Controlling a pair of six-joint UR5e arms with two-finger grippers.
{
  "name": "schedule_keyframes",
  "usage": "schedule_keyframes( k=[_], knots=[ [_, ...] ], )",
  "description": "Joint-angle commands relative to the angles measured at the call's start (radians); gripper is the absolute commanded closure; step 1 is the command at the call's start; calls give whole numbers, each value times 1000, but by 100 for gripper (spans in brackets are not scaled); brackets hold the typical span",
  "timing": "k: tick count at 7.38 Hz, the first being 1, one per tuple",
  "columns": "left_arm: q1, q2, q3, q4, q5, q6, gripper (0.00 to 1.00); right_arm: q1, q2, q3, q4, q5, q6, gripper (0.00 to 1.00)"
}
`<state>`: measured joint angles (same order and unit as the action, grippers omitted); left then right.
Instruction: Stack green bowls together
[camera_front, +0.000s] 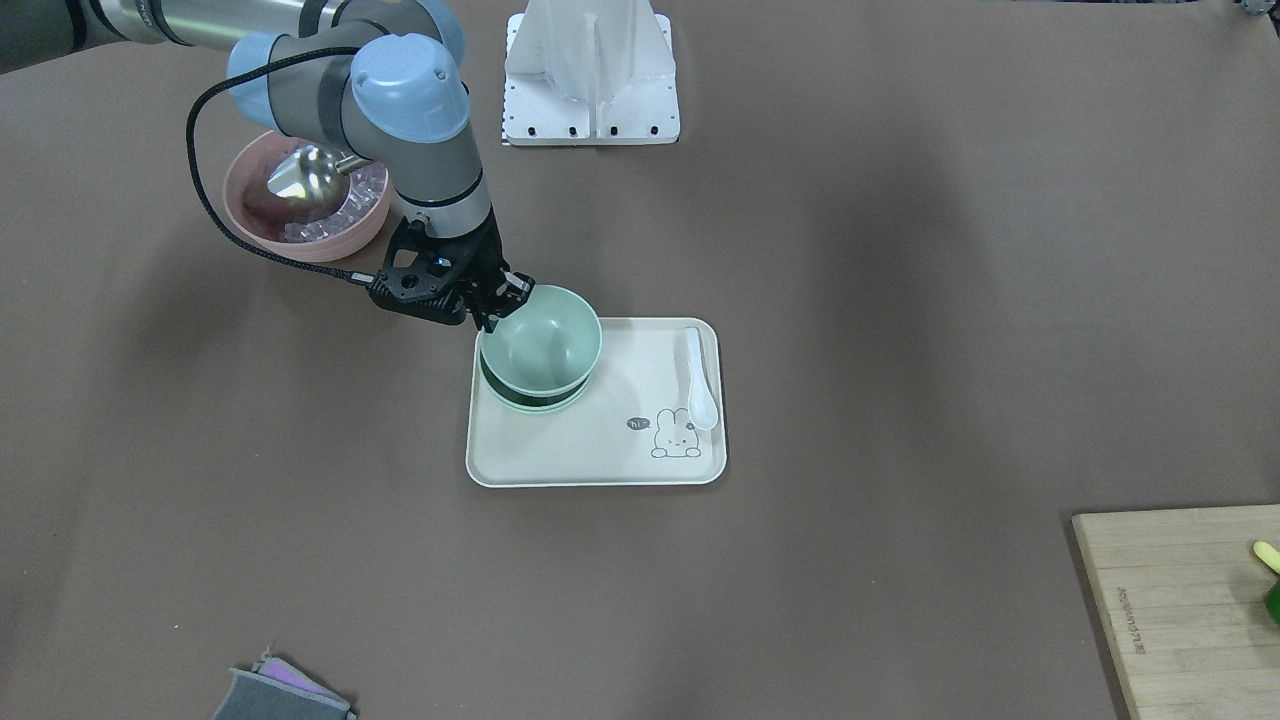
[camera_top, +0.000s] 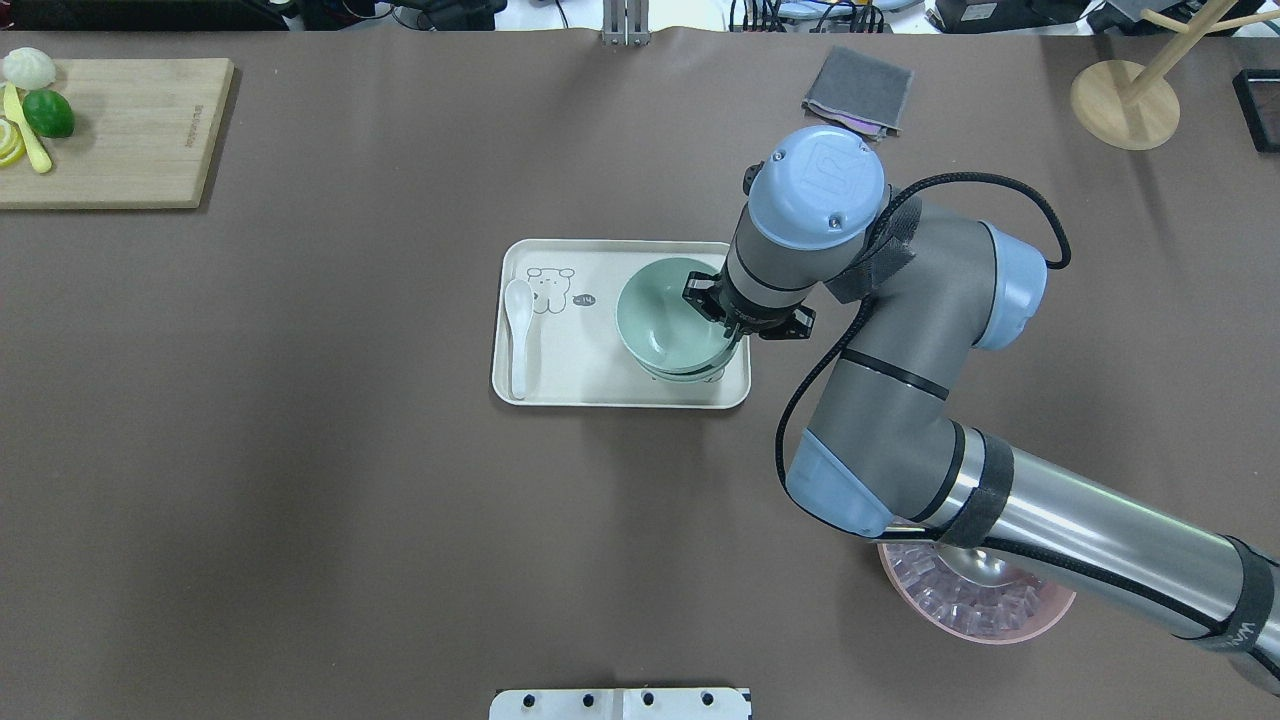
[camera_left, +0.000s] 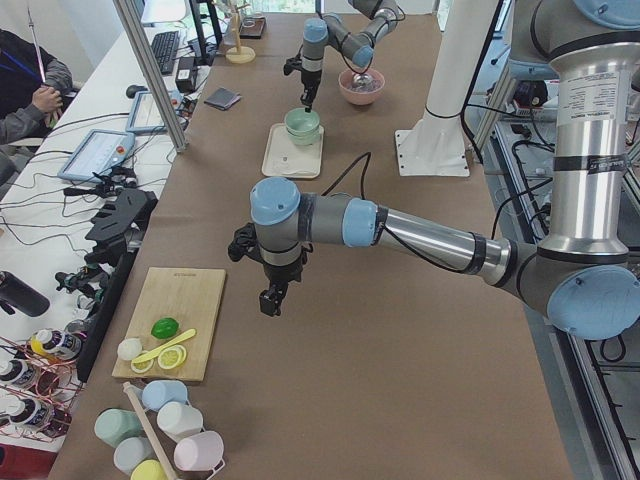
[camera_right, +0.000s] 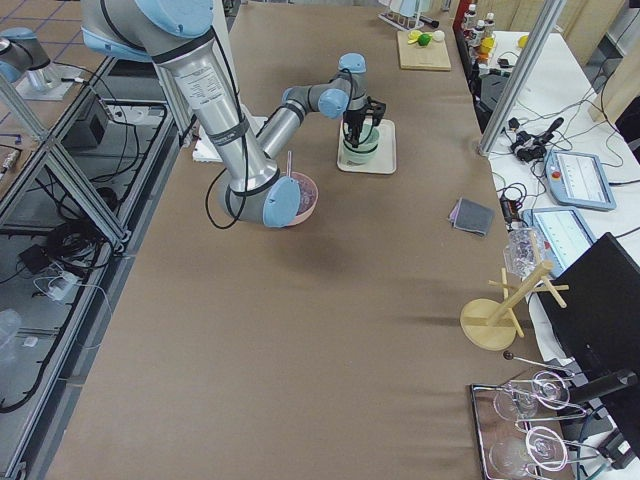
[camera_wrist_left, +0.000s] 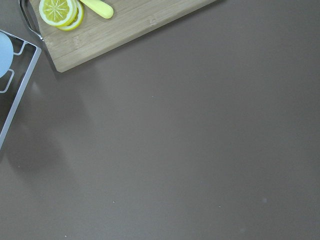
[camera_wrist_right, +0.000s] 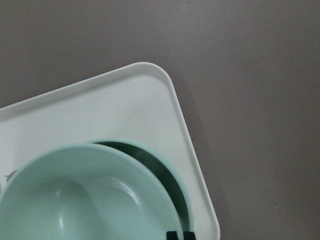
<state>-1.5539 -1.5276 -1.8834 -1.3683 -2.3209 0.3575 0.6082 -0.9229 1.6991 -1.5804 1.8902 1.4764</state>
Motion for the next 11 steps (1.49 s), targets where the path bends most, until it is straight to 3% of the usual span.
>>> schedule_keyframes(
  k=[1, 11],
  knots=[
    [0, 0, -2, 0, 0, -3, 2, 2, -4, -6, 7, 1, 1, 100],
    [0, 0, -5, 0, 0, -6, 2, -7, -4, -19, 7, 1, -2, 100]
  ],
)
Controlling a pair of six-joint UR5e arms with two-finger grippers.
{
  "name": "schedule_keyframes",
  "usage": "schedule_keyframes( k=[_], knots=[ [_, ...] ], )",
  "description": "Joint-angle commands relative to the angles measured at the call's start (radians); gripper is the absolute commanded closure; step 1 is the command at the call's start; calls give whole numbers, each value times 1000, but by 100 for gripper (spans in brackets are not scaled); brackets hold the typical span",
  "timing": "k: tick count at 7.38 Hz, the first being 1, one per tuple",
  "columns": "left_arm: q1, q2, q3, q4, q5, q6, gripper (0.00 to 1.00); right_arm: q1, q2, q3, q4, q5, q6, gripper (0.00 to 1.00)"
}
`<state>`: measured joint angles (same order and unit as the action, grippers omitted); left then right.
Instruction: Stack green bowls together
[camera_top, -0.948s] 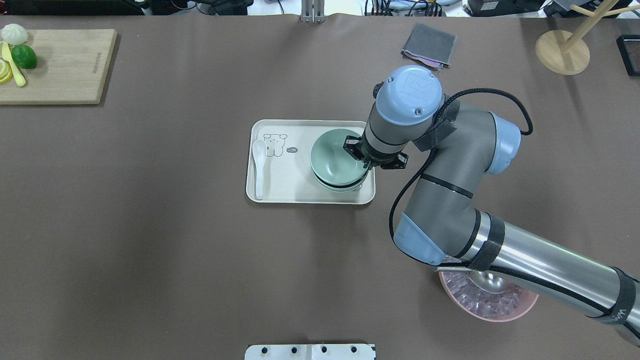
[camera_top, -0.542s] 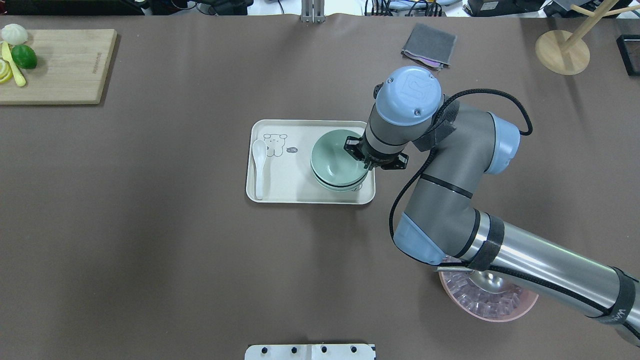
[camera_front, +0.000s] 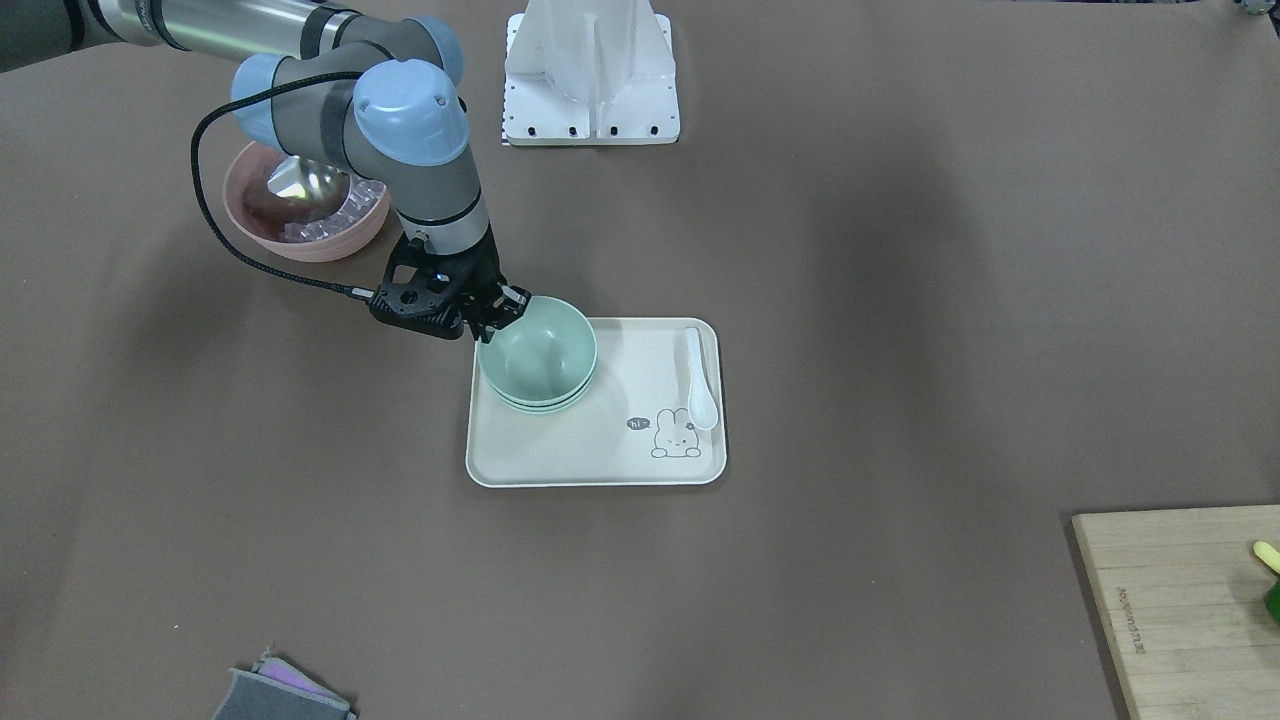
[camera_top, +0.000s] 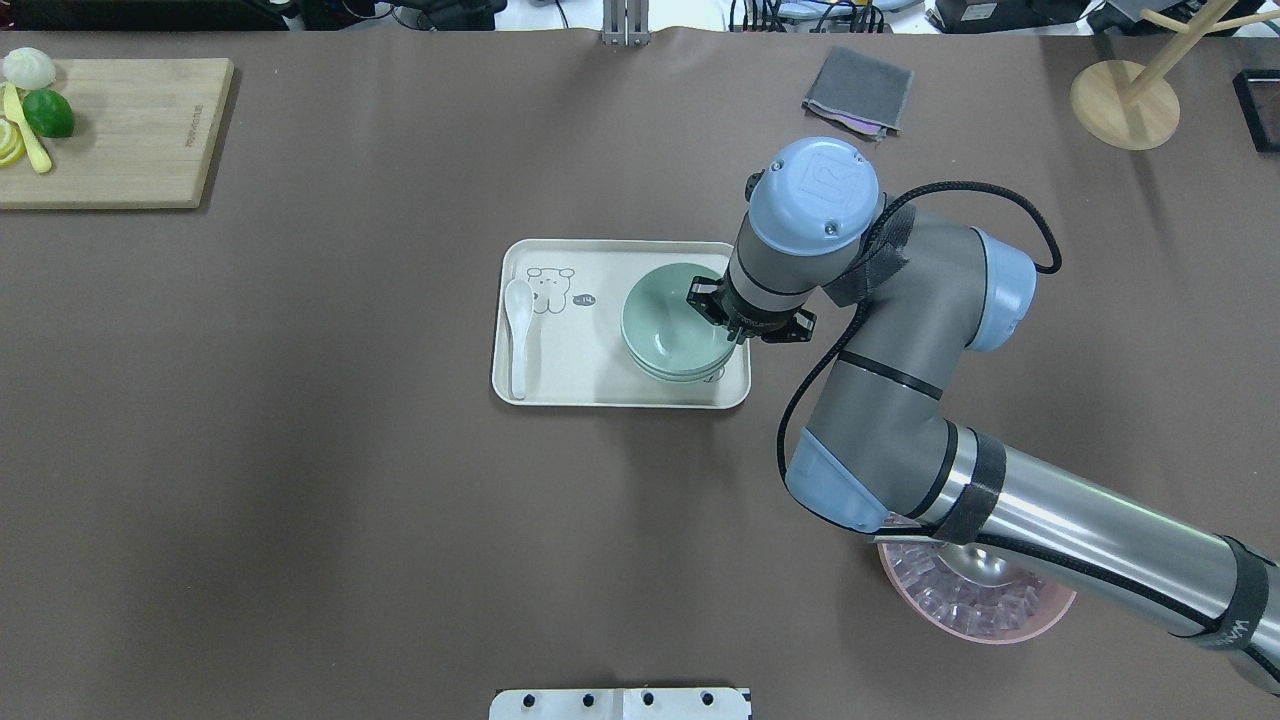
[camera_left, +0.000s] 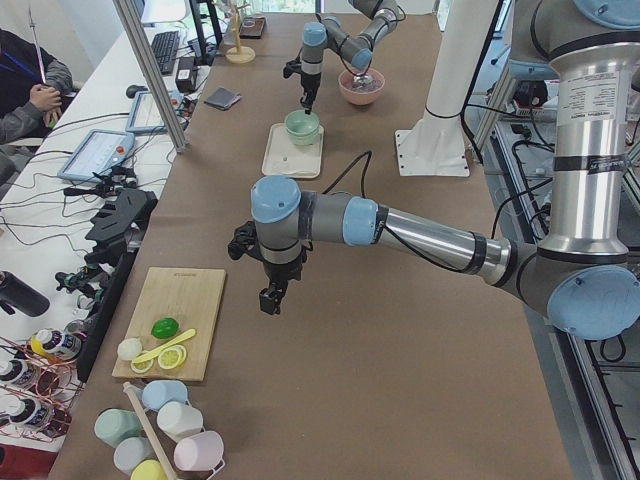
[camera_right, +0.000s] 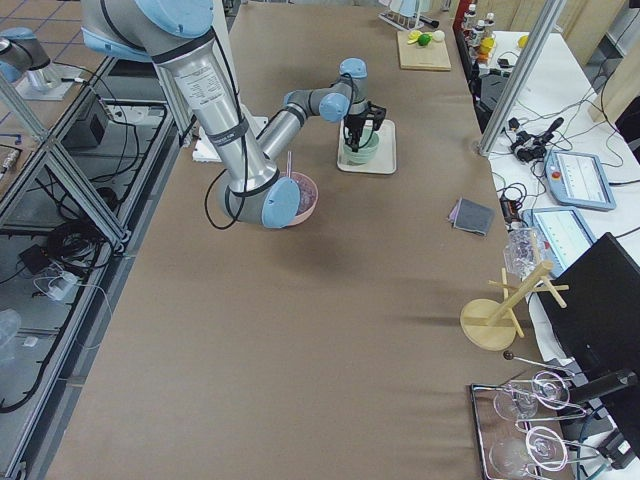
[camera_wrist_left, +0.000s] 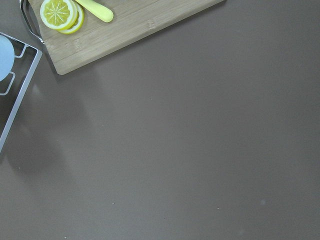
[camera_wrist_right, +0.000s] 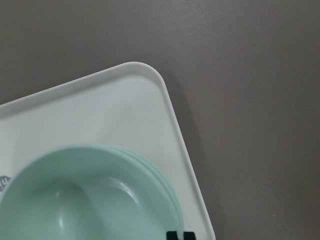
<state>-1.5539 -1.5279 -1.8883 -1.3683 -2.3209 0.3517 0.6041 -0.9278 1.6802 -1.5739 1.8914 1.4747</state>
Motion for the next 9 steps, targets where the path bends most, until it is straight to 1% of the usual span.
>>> schedule_keyframes(
  k=[1, 4, 6, 8, 9],
  knots=[
    [0, 0, 0, 0, 0, 0, 2, -3, 1, 0, 2, 0, -1, 100],
    [0, 0, -2, 0, 0, 0, 2, -4, 1, -7, 6, 0, -1, 100],
    [0, 0, -3, 0, -2, 0, 2, -7, 0, -39, 64, 0, 16, 100],
    [0, 0, -3, 0, -2, 0, 2, -7, 0, -37, 71, 2, 13, 100],
    [0, 0, -3, 0, -2, 0, 2, -7, -2, -36, 69, 9, 0, 81]
  ],
)
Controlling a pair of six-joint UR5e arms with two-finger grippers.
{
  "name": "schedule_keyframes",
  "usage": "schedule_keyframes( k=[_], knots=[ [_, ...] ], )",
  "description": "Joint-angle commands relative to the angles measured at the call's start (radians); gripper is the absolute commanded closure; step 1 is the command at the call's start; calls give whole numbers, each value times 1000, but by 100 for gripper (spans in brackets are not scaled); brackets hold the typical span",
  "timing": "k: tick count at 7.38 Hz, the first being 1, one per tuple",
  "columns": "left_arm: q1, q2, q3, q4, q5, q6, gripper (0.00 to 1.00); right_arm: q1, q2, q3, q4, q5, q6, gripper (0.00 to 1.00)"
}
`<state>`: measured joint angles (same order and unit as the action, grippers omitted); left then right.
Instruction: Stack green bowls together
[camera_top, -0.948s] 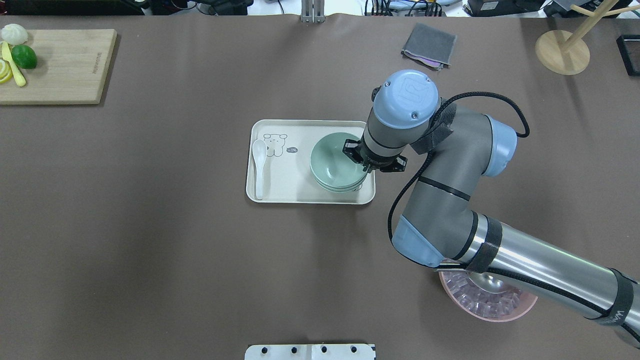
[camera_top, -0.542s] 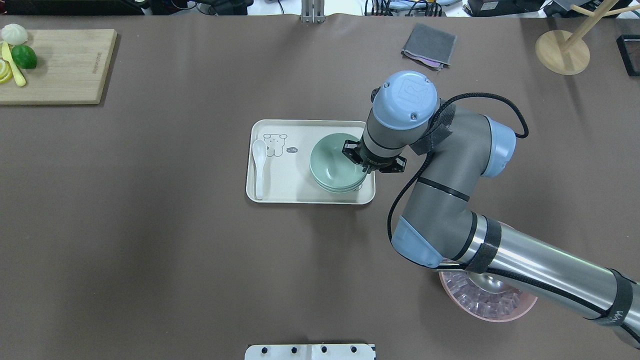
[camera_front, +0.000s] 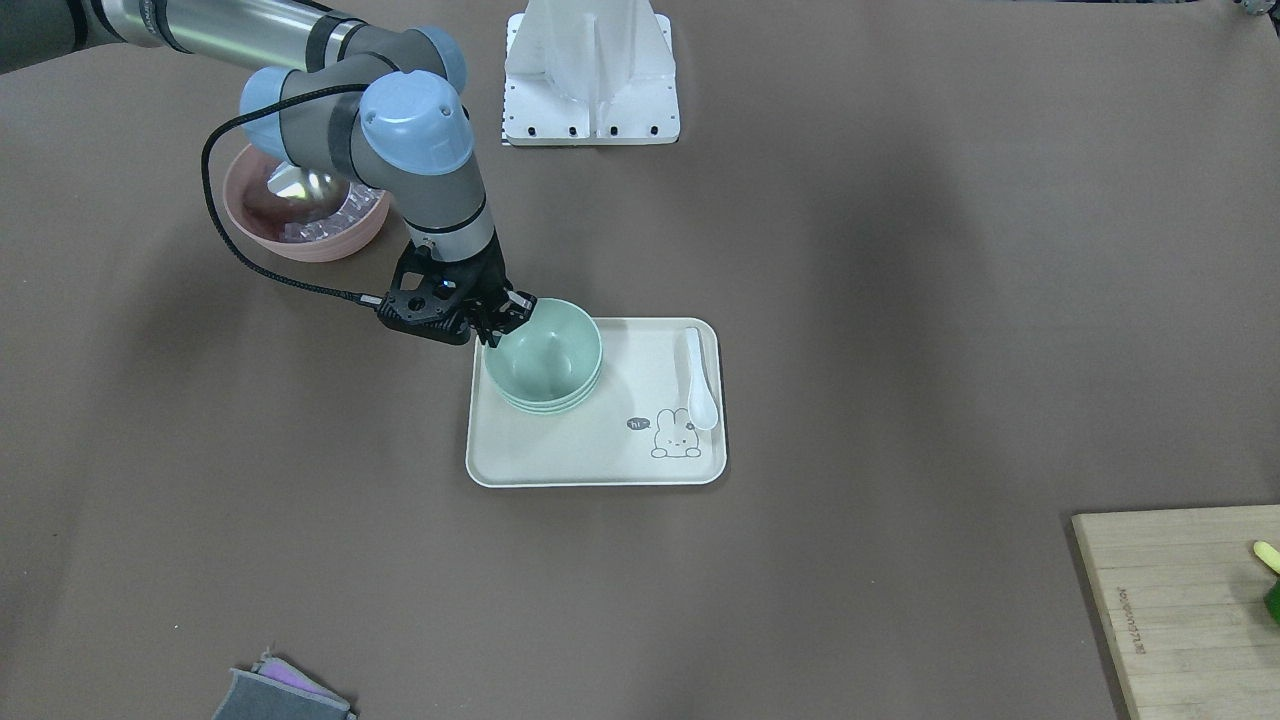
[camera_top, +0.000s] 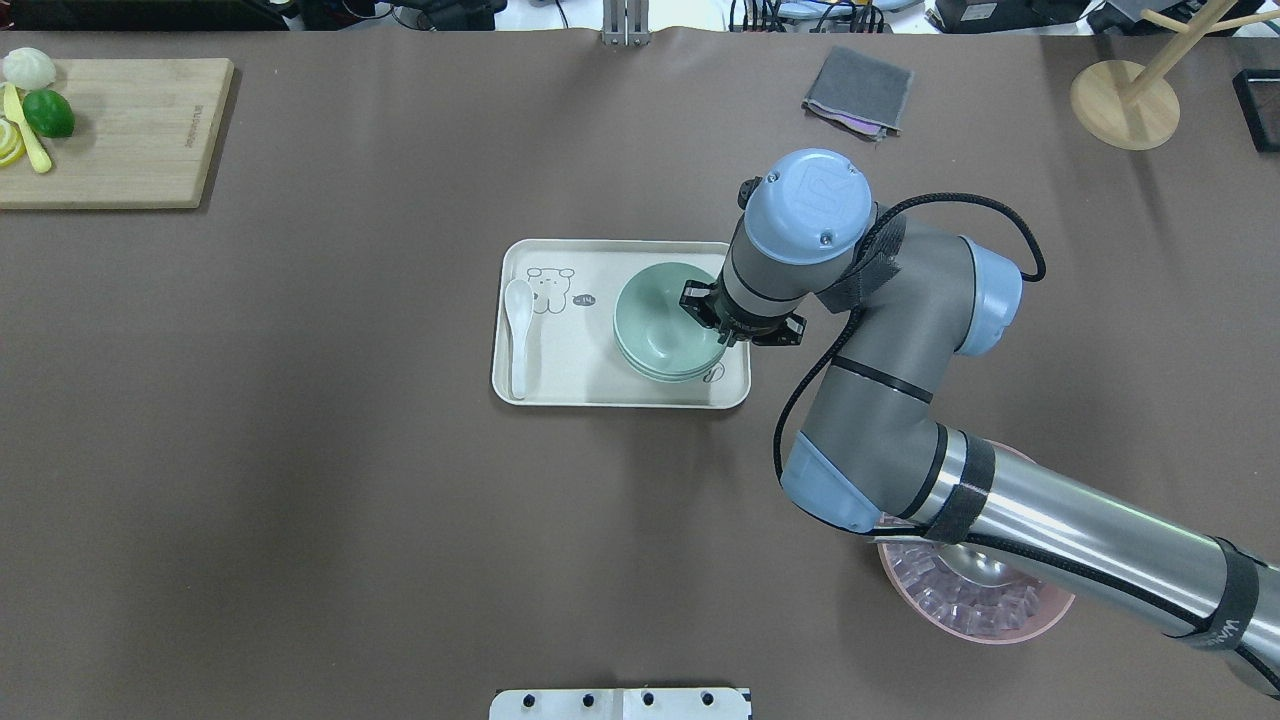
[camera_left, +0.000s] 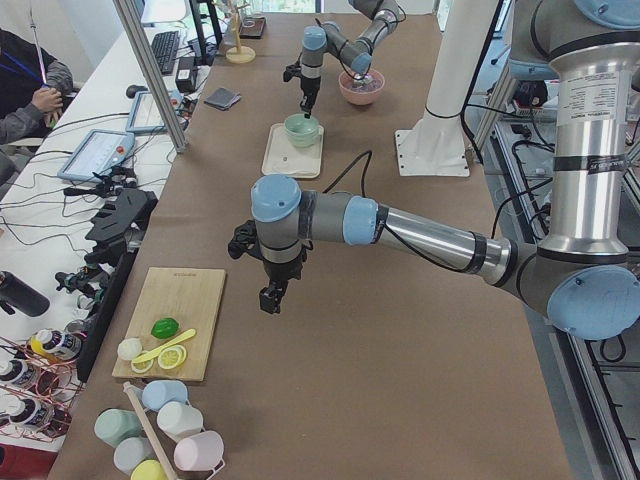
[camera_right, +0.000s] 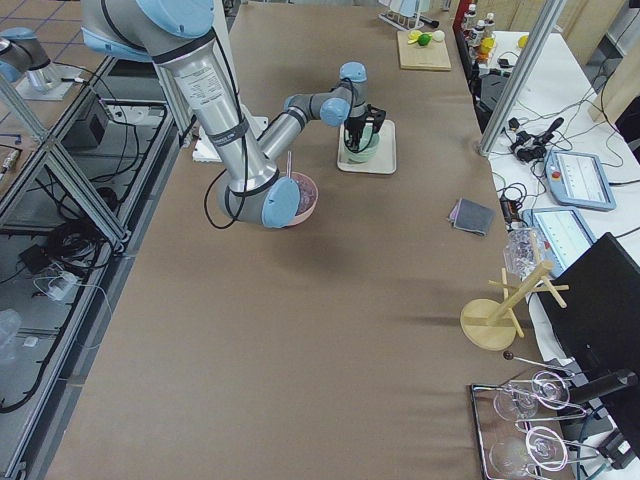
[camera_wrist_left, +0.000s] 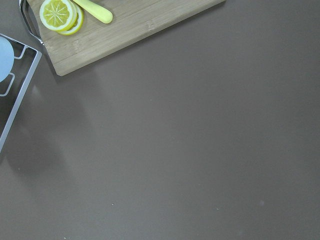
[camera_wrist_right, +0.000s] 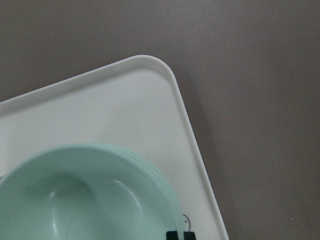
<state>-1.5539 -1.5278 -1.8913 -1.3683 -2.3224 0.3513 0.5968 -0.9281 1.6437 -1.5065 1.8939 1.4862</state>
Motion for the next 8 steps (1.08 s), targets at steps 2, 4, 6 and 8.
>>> schedule_keyframes(
  k=[2, 4, 6, 8],
  knots=[
    [0, 0, 3, 0, 0, 0, 2, -3, -15, 34, 0, -13, -58, 0],
    [0, 0, 9, 0, 0, 0, 2, 29, -12, 36, -4, 23, -67, 0],
    [2, 2, 21, 0, 1, -30, 2, 130, -65, 69, -14, 127, -201, 0],
    [2, 36, 20, -15, -2, -132, 2, 252, -174, 109, -18, 184, -411, 0]
  ],
)
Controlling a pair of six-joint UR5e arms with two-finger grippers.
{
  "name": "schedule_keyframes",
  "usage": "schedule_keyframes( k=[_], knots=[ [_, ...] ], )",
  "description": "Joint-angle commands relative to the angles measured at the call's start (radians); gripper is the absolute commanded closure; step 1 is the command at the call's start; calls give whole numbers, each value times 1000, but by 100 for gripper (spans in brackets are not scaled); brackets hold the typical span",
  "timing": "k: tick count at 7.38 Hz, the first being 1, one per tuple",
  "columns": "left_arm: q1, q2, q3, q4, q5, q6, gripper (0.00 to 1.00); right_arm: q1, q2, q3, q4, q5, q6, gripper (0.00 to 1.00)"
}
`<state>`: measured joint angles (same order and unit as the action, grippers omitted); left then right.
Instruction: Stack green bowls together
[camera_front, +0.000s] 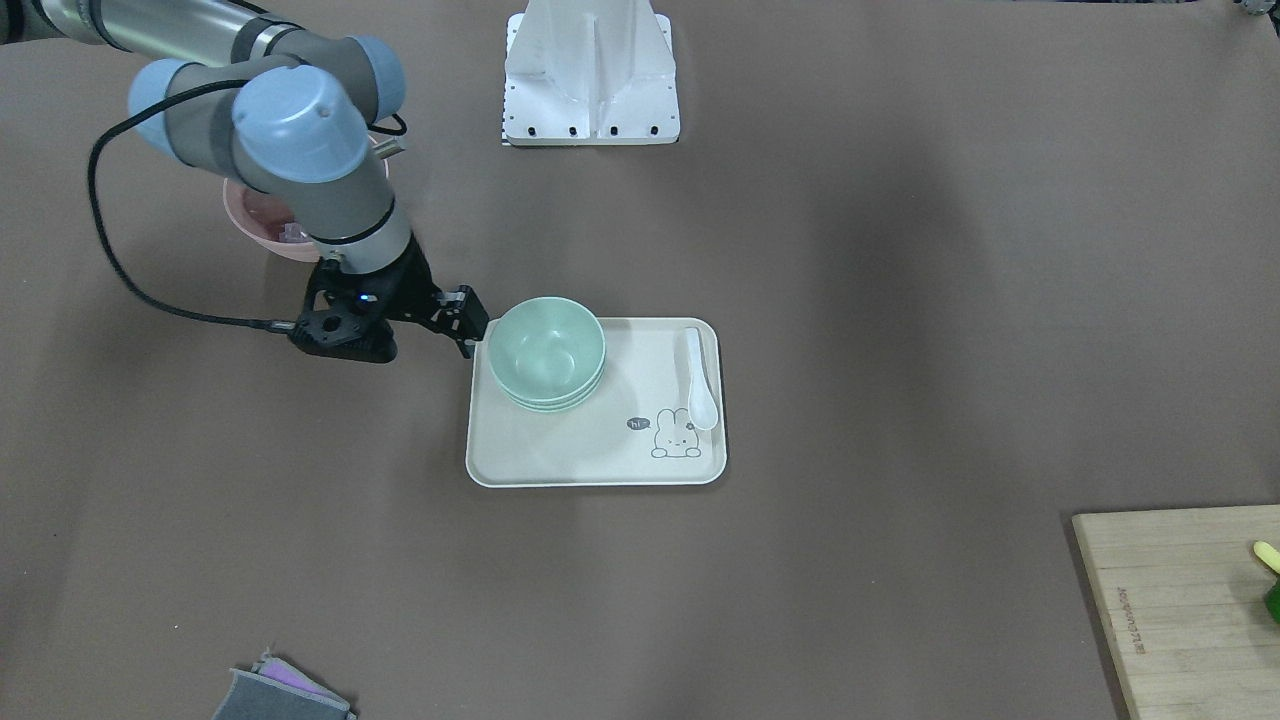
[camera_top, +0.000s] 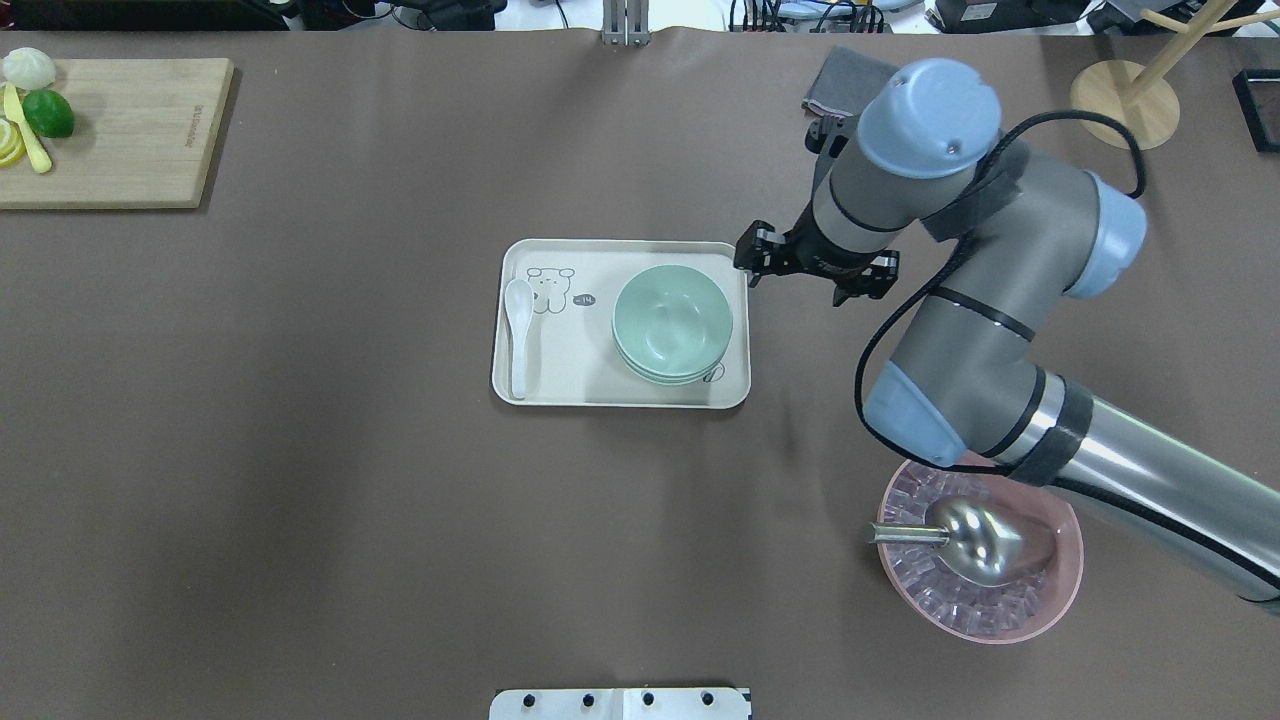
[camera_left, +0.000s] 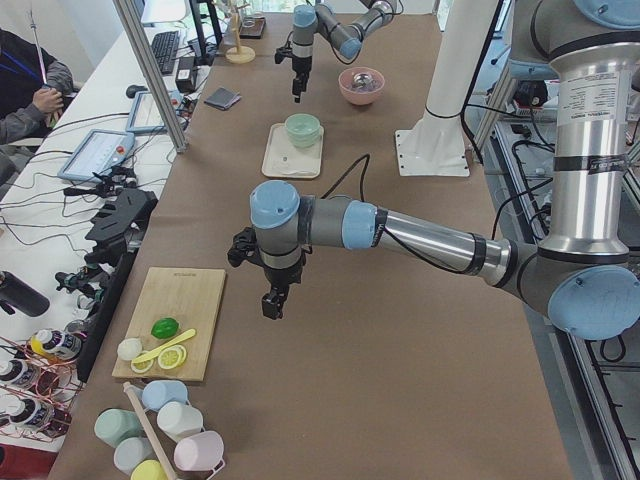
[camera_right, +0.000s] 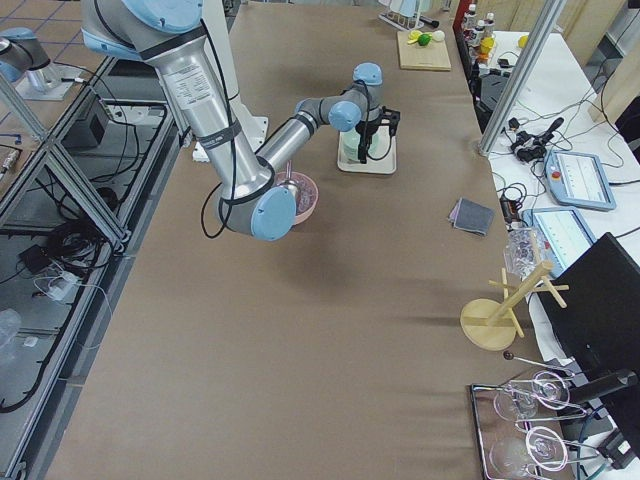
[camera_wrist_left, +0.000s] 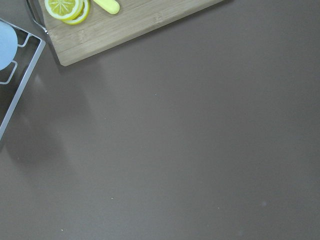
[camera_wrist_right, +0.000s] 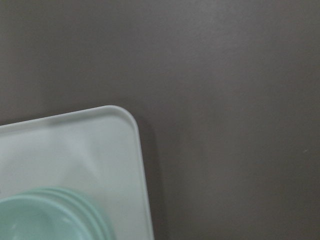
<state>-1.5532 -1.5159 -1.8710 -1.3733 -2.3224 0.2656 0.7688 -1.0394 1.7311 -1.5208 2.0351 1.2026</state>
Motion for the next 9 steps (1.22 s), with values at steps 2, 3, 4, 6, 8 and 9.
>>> schedule_keyframes(
  k=[2, 3, 4, 6, 8, 9],
  knots=[
    [-1, 54, 6, -12, 0, -37, 2, 238, -164, 115, -166, 112, -464, 0],
    [-1, 66, 6, -12, -2, -37, 2, 309, -209, 148, -265, 112, -653, 0],
    [-1, 66, 7, -12, -2, -36, 2, 379, -273, 145, -292, 112, -833, 0],
    [-1, 69, 18, -10, 0, -36, 2, 531, -425, 146, -295, 114, -1109, 0],
    [-2, 75, 64, -12, 6, -32, 2, 672, -586, 148, -280, 122, -1204, 0],
    [-2, 75, 62, -16, 6, -32, 2, 726, -643, 145, -279, 120, -1204, 0]
  ],
)
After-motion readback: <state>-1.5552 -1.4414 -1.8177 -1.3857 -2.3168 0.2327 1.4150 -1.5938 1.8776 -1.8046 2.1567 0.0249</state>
